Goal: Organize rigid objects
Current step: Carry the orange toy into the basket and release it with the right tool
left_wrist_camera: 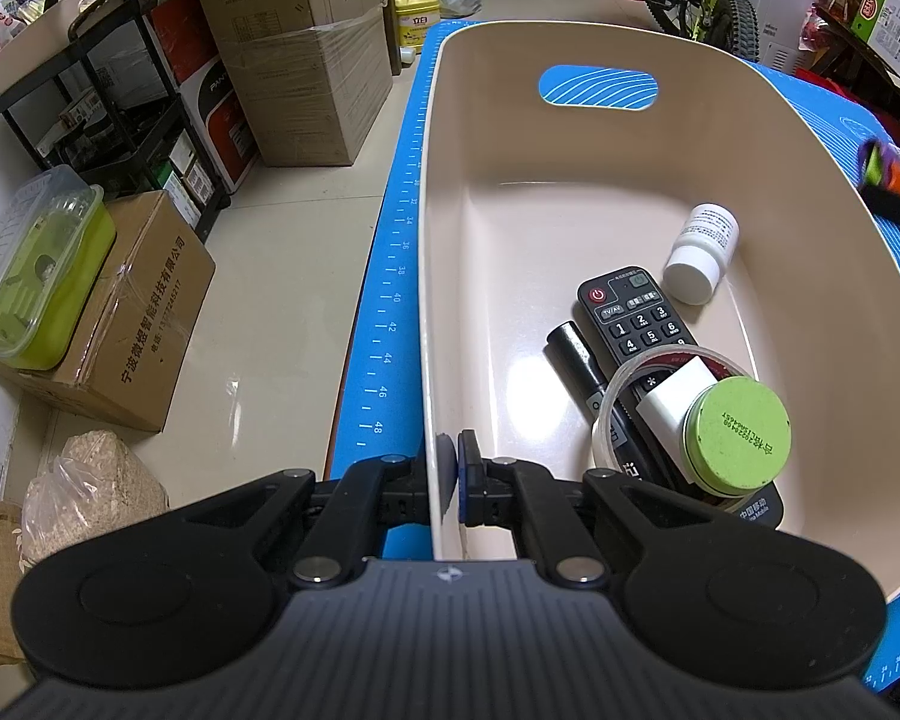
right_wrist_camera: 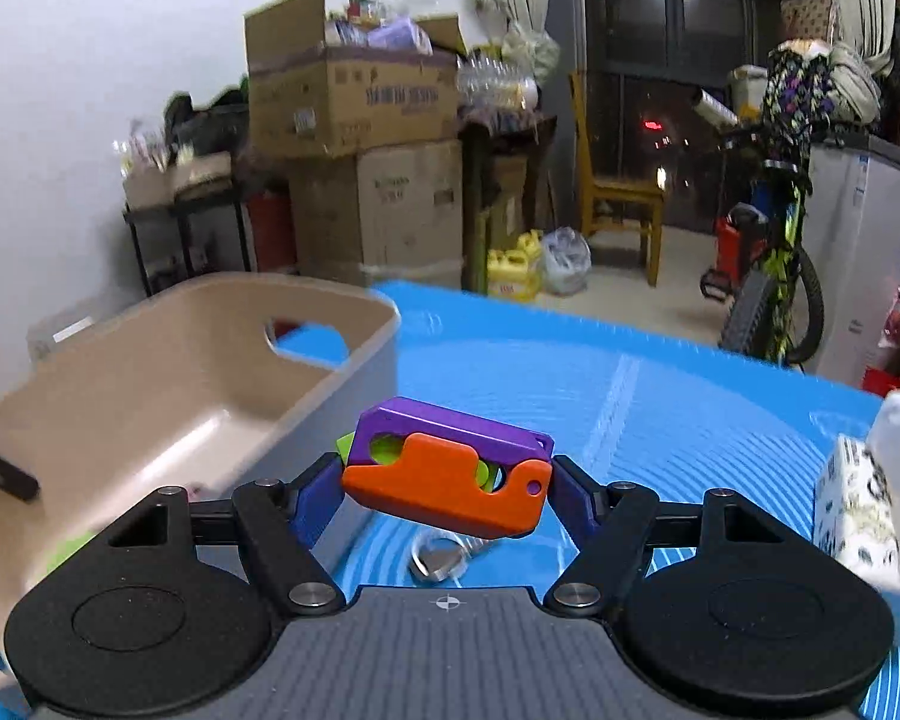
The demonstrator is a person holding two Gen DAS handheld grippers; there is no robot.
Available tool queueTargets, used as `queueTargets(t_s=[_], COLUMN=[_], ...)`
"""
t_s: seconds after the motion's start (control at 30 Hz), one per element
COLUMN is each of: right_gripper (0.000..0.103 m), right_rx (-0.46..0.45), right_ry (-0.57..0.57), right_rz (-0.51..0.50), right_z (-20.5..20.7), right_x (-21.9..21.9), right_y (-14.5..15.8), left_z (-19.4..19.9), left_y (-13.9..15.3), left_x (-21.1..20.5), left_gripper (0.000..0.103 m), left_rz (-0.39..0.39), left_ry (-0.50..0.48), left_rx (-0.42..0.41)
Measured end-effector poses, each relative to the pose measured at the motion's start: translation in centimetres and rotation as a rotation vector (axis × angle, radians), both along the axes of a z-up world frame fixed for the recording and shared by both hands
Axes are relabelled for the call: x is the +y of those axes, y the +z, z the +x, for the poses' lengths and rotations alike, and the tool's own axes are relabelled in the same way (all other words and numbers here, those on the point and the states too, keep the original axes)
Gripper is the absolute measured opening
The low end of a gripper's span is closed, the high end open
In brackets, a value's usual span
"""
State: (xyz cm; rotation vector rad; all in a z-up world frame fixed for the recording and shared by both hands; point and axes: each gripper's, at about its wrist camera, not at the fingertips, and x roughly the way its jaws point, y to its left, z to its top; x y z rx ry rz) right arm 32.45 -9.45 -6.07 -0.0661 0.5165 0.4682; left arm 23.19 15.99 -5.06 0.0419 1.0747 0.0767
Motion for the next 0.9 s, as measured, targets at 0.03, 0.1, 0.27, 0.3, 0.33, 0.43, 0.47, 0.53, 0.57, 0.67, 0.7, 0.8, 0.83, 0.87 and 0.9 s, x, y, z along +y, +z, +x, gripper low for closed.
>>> queueTargets(t_s=[0.03, 0.1, 0.27, 0.3, 0.33, 0.43, 0.47, 0.53, 0.57, 0.67, 0.7, 0.8, 0.83, 0.87, 0.9], right_gripper=[0.075, 0.075, 0.075, 0.075, 0.075, 0.075, 0.075, 0.075, 0.075, 0.075, 0.075, 0.075, 0.075, 0.075, 0.075], right_rx=[-0.010, -0.036, -0.076, -0.079, -0.079, -0.053, -0.041, -0.008, 0.016, 0.076, 0.089, 0.136, 0.149, 0.165, 0.177], right_ry=[0.005, 0.023, 0.087, 0.101, 0.113, 0.140, 0.148, 0.165, 0.182, 0.228, 0.238, 0.269, 0.273, 0.274, 0.272], right_rz=[0.011, 0.031, 0.036, 0.029, 0.023, -0.006, -0.024, -0.055, -0.064, -0.096, -0.120, -0.171, -0.182, -0.199, -0.213], right_z=[0.0, -0.3, -1.3, -1.5, -1.7, -2.0, -2.1, -2.1, -2.0, -2.0, -2.1, -2.3, -2.5, -2.4, -2.4], right_x=[0.2, 0.7, 3.1, 3.8, 4.4, 6.7, 7.5, 8.9, 9.7, 11.6, 12.1, 13.8, 14.1, 14.6, 15.0], right_y=[0.5, 1.8, 3.9, 4.2, 4.4, 4.8, 4.7, 4.6, 4.4, 4.0, 3.8, 3.2, 3.0, 2.8, 2.6], left_z=[0.0, 0.0, -0.1, -0.1, -0.1, -0.1, -0.1, -0.1, -0.1, -0.1, -0.1, -0.1, -0.1, -0.1, -0.1], left_y=[0.0, 0.0, -0.1, -0.1, -0.1, -0.1, -0.1, -0.2, -0.2, -0.2, -0.2, -0.3, -0.3, -0.3, -0.3], left_x=[0.0, 0.0, -0.1, -0.1, -0.1, -0.1, -0.1, -0.1, -0.1, -0.1, -0.1, -0.1, -0.1, -0.2, -0.2], left_gripper=[0.007, 0.007, 0.007, 0.007, 0.007, 0.007, 0.007, 0.007, 0.007, 0.007, 0.007, 0.007, 0.007, 0.007, 0.007], left_rz=[0.000, 0.000, -0.001, -0.001, -0.001, -0.001, -0.001, -0.003, -0.004, -0.004, -0.003, -0.001, -0.001, 0.000, 0.000], left_ry=[0.000, 0.000, 0.000, 0.000, 0.000, 0.000, 0.000, 0.000, -0.001, -0.001, -0.001, -0.001, 0.000, 0.000, 0.000], left_rx=[0.000, 0.000, 0.000, 0.000, -0.001, -0.001, -0.001, -0.001, -0.001, 0.000, 0.000, 0.000, 0.000, 0.000, 0.000])
